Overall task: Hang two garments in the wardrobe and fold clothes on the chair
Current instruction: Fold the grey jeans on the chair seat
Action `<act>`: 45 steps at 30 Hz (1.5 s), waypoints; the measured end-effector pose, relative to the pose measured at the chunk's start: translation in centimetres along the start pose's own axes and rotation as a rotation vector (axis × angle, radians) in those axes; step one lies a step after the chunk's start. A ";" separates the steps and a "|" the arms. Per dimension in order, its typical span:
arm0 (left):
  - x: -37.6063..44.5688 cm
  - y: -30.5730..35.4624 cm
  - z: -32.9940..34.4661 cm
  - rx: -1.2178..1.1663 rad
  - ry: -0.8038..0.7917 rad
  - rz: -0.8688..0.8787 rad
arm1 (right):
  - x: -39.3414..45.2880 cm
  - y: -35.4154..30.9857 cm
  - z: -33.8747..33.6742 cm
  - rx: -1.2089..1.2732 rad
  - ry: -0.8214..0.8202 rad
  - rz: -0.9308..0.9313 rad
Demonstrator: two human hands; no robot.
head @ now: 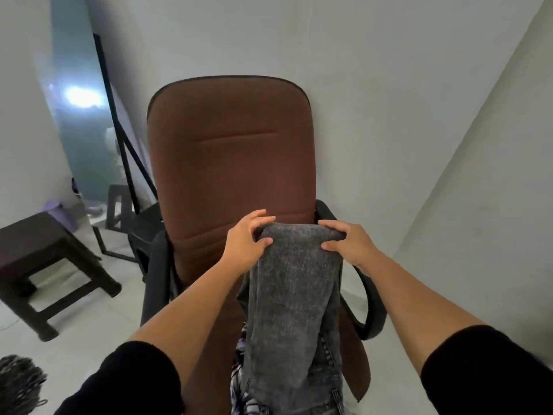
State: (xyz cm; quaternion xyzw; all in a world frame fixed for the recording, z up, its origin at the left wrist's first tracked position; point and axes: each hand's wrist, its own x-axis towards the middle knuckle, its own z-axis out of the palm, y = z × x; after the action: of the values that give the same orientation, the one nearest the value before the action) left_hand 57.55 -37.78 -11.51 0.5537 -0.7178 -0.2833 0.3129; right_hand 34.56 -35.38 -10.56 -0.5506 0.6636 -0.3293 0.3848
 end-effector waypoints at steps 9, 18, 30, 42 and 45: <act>10.4 -6.1 5.3 0.084 -0.095 -0.141 | 12.3 5.5 3.5 -0.131 0.064 -0.008; 3.9 -6.5 6.7 0.015 0.001 -0.224 | 7.3 7.0 4.7 -0.104 0.063 -0.003; -22.1 -13.6 14.4 -0.203 -0.133 -0.542 | -15.5 20.0 14.2 0.193 0.188 0.349; -15.7 -19.5 21.1 0.249 -0.439 -0.632 | -8.4 28.0 17.7 -0.383 0.009 0.382; -14.6 -19.6 22.5 0.470 -0.529 -0.653 | -7.0 29.6 18.1 -0.418 -0.025 0.433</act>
State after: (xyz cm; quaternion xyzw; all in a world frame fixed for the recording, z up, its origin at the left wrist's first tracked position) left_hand 55.27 -26.70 -42.78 0.7148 -0.6060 -0.3280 -0.1195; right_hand 36.94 -23.52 -43.87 -0.4678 0.8141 -0.0889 0.3324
